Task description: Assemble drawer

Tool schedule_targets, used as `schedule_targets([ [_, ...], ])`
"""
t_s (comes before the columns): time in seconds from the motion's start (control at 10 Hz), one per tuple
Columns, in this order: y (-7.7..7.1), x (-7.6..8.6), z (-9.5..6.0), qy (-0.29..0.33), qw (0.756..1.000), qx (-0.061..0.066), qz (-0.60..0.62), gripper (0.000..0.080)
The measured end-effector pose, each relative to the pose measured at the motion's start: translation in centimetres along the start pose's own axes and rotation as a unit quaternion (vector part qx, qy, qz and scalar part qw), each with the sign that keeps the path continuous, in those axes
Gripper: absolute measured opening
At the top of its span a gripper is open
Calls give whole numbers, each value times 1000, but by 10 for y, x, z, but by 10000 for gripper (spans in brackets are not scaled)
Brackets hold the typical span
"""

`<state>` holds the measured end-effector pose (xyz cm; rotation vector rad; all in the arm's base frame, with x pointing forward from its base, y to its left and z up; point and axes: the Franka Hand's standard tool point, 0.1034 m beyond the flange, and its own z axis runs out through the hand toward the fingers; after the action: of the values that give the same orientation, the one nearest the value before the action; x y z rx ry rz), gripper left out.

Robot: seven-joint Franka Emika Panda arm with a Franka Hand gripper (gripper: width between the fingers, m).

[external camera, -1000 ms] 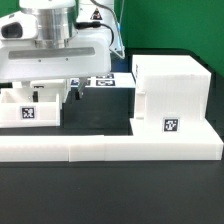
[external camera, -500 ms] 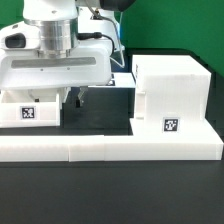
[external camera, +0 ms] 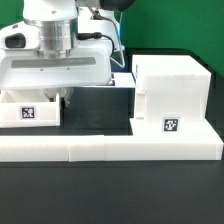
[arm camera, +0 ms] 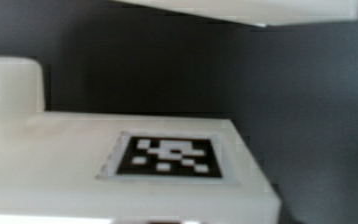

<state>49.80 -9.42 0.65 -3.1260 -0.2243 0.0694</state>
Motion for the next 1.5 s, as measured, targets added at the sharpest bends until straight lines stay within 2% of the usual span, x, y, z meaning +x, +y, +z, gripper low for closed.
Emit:
schedule_targets([
  [0.1, 0, 0, 0, 0, 1000, 0, 0, 41],
  [0.8, -1, 1, 0, 0, 1000, 0, -2, 41],
  [1.0, -22, 18, -16, -10, 1000, 13, -18, 41],
  [1.1, -27, 25, -21, -8, 1000, 16, -25, 41],
  [1.3, -33, 37, -26, -4, 999, 19, -35, 41],
  [1.5, -32, 35, -24, -5, 999, 18, -45, 41],
])
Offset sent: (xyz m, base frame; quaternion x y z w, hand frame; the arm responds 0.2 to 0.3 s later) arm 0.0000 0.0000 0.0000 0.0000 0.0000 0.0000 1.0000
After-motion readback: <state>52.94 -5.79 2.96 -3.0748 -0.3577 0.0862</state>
